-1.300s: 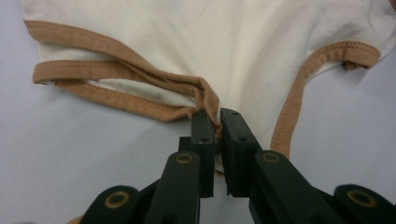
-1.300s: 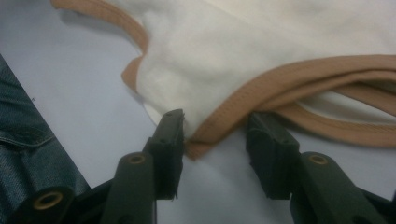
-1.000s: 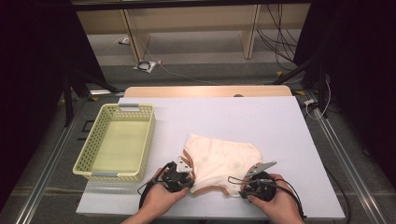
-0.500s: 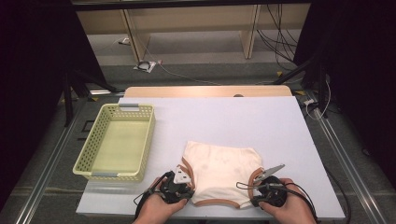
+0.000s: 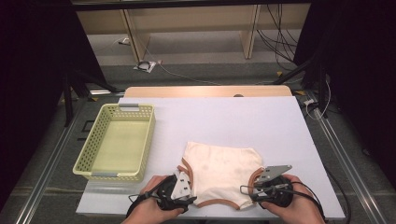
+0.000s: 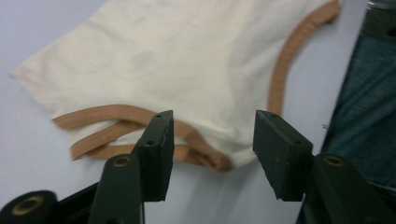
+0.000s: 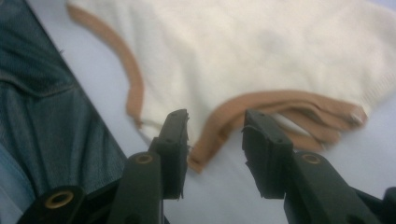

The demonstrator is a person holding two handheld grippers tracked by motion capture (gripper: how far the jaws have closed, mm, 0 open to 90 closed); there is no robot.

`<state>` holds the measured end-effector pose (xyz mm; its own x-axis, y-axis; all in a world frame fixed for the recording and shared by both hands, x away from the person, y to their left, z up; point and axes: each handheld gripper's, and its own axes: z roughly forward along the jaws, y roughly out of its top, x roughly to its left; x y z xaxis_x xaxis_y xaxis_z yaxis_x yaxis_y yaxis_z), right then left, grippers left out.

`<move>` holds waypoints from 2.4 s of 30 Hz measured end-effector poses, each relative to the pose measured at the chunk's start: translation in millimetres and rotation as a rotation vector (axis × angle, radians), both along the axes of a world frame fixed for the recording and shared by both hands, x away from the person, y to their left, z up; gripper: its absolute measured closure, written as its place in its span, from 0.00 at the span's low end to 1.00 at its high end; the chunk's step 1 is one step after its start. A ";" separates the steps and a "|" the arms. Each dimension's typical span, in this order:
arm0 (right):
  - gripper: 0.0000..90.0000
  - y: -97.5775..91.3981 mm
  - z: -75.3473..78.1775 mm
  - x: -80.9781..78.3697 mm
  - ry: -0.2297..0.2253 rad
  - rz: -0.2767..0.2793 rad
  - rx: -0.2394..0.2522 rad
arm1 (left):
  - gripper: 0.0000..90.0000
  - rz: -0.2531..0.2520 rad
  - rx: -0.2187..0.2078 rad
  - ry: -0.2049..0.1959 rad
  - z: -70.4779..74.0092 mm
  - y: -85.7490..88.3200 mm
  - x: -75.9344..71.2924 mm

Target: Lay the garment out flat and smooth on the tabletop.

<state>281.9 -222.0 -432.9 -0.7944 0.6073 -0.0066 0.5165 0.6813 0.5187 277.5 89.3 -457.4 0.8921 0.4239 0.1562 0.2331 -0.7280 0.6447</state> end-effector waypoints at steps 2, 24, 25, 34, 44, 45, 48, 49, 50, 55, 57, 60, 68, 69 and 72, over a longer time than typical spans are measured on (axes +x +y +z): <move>0.72 7.4 -2.3 -2.3 -0.014 0.043 -0.031 | 0.66 -0.020 0.024 0.026 -5.3 -4.5 -2.4; 0.92 44.9 -29.8 -6.7 0.085 0.122 -0.053 | 0.94 -0.043 0.076 0.143 -18.6 -15.0 -6.5; 0.96 43.6 -28.7 -6.1 0.089 0.114 -0.042 | 0.96 -0.040 0.074 0.147 -18.7 -15.3 -6.7; 0.98 40.7 -25.0 -4.3 0.095 0.099 -0.024 | 1.00 -0.019 0.046 0.157 -13.1 -12.2 -4.5; 0.98 34.3 -10.2 -0.4 0.064 0.066 0.037 | 1.00 0.031 -0.036 0.122 2.2 -3.5 4.2; 0.98 33.8 -8.8 0.2 0.063 0.061 0.043 | 1.00 0.038 -0.047 0.117 3.8 -2.4 6.0; 0.98 32.2 -3.6 3.7 0.048 0.055 0.057 | 1.00 0.056 -0.065 0.112 6.3 -0.1 10.4; 0.98 31.5 -1.3 5.1 0.047 0.054 0.063 | 1.00 0.060 -0.072 0.110 6.6 0.3 11.4; 0.98 31.2 -0.1 5.7 0.048 0.047 0.068 | 1.00 0.066 -0.079 0.108 6.7 0.7 12.5; 0.98 30.4 4.6 11.5 0.038 0.034 0.079 | 1.00 0.039 -0.066 0.086 6.3 0.1 11.0; 0.98 31.1 4.7 12.8 0.040 0.033 0.075 | 0.92 -0.012 -0.034 0.085 2.9 -2.5 7.8; 0.98 31.8 3.1 15.0 0.044 0.031 0.070 | 0.69 -0.080 0.010 0.046 -4.7 -7.8 4.6; 0.98 31.5 4.4 20.1 0.039 0.028 0.073 | 0.51 -0.156 0.078 -0.003 -15.6 -16.4 4.9; 0.98 31.9 4.6 20.9 0.037 0.028 0.070 | 0.54 -0.159 0.083 -0.009 -15.4 -17.0 5.8; 0.99 33.0 6.2 23.2 0.037 0.027 0.070 | 0.67 -0.164 0.101 -0.017 -13.6 -17.7 7.7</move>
<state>305.0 -189.1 -426.7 -0.8096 0.5833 0.0653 0.5181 0.6580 0.5464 285.2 71.6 -471.0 0.9449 0.2542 0.2065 0.0952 -0.8165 0.5695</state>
